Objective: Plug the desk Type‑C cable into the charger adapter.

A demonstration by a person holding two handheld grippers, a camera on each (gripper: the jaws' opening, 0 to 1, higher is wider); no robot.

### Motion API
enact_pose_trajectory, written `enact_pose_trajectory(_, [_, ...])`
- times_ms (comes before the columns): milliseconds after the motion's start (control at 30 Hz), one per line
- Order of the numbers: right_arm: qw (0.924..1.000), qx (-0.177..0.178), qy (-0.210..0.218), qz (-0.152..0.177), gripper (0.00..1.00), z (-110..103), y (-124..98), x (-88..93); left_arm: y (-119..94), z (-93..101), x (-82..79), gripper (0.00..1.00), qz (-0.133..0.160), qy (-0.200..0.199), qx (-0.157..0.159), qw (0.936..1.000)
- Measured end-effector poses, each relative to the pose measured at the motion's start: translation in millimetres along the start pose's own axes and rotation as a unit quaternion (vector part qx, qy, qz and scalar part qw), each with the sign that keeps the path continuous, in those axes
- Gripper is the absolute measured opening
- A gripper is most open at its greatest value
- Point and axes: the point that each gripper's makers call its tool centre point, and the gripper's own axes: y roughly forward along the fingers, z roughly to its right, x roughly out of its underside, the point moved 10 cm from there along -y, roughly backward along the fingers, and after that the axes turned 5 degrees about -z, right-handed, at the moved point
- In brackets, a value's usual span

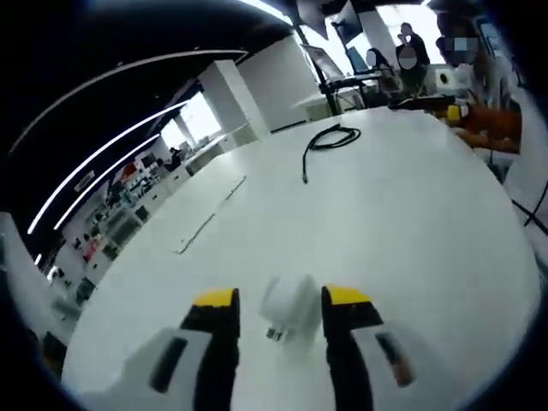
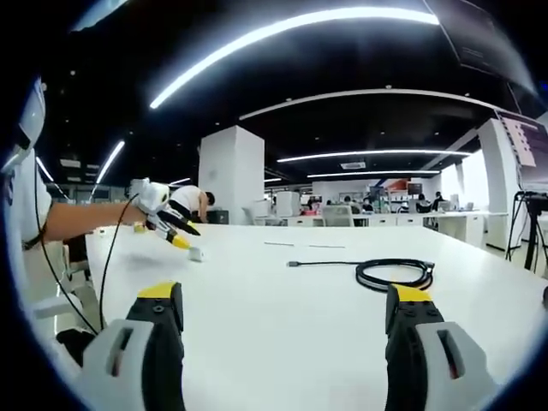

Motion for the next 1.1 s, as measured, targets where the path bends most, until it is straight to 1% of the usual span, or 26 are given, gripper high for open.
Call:
enact_pose_trajectory(167, [1.0000,-0.006,-0.002,0.007,1.00,-1.8,-0.1,-2.2,6.2,-1.5,-0.6,0.34,-0.016,0.003,0.020,0.9997])
enact_pose_trajectory(233, [1.0000,-0.004,-0.006,0.007,1.00,-1.4,-0.3,-2.3,7.7,-8.1,2.8,0.34,-0.024,0.003,0.031,0.9992])
enact_pose_trajectory(267, [0.9999,-0.004,-0.008,0.006,1.00,-1.2,-0.4,-2.1,8.4,-3.6,0.6,0.34,-0.027,0.002,0.036,0.9990])
enact_pose_trajectory(367, [1.0000,-0.002,-0.008,0.003,1.00,-0.3,-0.8,-1.0,10.5,-1.7,-0.5,0.31,-0.035,0.001,0.046,0.9983])
enact_pose_trajectory(500, [1.0000,-0.002,-0.008,0.001,1.00,-0.4,-0.9,-0.3,13.3,-9.0,2.2,0.31,-0.043,0.003,0.060,0.9973])
enact_pose_trajectory(600, [1.0000,-0.002,-0.008,0.001,1.00,-0.5,-0.7,-0.1,14.8,-9.4,0.3,0.30,-0.046,0.009,0.066,0.9968])
enact_pose_trajectory(700, [1.0000,-0.001,-0.008,-0.001,1.00,-0.6,-0.5,-0.1,17.8,-12.2,-1.0,0.28,-0.058,0.023,0.087,0.9943])
enact_pose_trajectory(733, [1.0000,-0.001,-0.008,-0.001,1.00,-0.7,-0.5,-0.2,17.7,-10.2,-2.0,0.28,-0.063,0.024,0.089,0.9938])
enact_pose_trajectory(867, [1.0000,-0.001,-0.009,-0.001,1.00,-0.7,-0.2,-0.5,21.6,-14.4,-7.2,0.27,-0.081,0.041,0.106,0.9903])
enact_pose_trajectory(933, [1.0000,-0.001,-0.009,-0.001,1.00,-0.8,-0.1,-0.8,24.1,-19.0,-8.7,0.26,-0.090,0.049,0.116,0.9879])
enact_pose_trajectory(1000, [0.9999,-0.001,-0.011,-0.001,1.00,-0.6,0.1,-1.1,27.5,-19.3,-10.8,0.26,-0.102,0.056,0.128,0.9850])
enact_pose_trajectory(1100, [0.9999,0.000,-0.011,-0.001,1.00,-0.1,0.0,-1.2,29.9,-20.8,-10.2,0.25,-0.114,0.061,0.137,0.9821])
